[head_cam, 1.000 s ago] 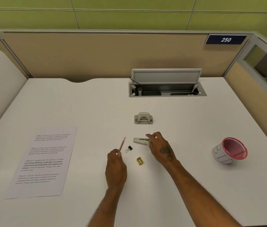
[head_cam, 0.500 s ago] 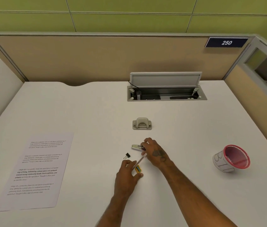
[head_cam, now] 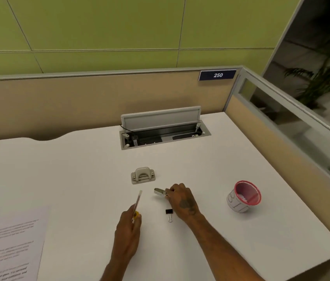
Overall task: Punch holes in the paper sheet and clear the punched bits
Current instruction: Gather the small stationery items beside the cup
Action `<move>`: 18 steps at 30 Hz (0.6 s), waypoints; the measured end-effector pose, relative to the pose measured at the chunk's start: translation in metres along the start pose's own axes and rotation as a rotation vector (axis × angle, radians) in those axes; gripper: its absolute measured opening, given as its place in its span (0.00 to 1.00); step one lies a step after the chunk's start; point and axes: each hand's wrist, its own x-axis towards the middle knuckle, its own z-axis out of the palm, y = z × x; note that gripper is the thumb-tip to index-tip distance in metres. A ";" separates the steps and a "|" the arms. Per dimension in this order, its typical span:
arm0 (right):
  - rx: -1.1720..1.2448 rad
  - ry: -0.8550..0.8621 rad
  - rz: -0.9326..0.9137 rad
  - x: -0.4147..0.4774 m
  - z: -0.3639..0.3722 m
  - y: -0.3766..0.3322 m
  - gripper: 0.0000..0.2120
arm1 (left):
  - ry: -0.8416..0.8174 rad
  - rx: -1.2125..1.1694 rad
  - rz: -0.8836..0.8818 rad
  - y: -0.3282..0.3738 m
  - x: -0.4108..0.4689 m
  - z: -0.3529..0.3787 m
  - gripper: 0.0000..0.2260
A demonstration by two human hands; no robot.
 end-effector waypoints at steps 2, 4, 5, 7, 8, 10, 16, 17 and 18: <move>-0.057 0.062 0.039 -0.005 -0.021 0.018 0.07 | -0.038 0.025 0.048 0.018 0.016 0.006 0.14; -0.069 0.118 0.078 -0.009 -0.038 0.042 0.09 | -0.068 0.037 0.094 0.040 0.031 0.016 0.14; -0.071 0.140 0.089 -0.010 -0.046 0.056 0.10 | -0.082 0.040 0.117 0.052 0.039 0.023 0.14; -0.074 0.145 0.120 -0.009 -0.060 0.087 0.09 | -0.124 0.052 0.159 0.075 0.053 0.040 0.15; -0.078 0.127 0.147 -0.008 -0.066 0.104 0.09 | -0.149 0.071 0.178 0.085 0.060 0.050 0.15; -0.067 0.092 0.200 -0.007 -0.074 0.137 0.12 | -0.197 0.133 0.212 0.105 0.074 0.071 0.15; -0.063 0.006 0.211 0.005 -0.084 0.232 0.17 | -0.299 0.274 0.207 0.157 0.106 0.147 0.15; -0.072 -0.018 0.206 0.009 -0.084 0.246 0.17 | -0.310 0.300 0.191 0.163 0.109 0.160 0.15; -0.073 -0.036 0.200 0.011 -0.083 0.258 0.17 | -0.321 0.330 0.177 0.168 0.113 0.174 0.15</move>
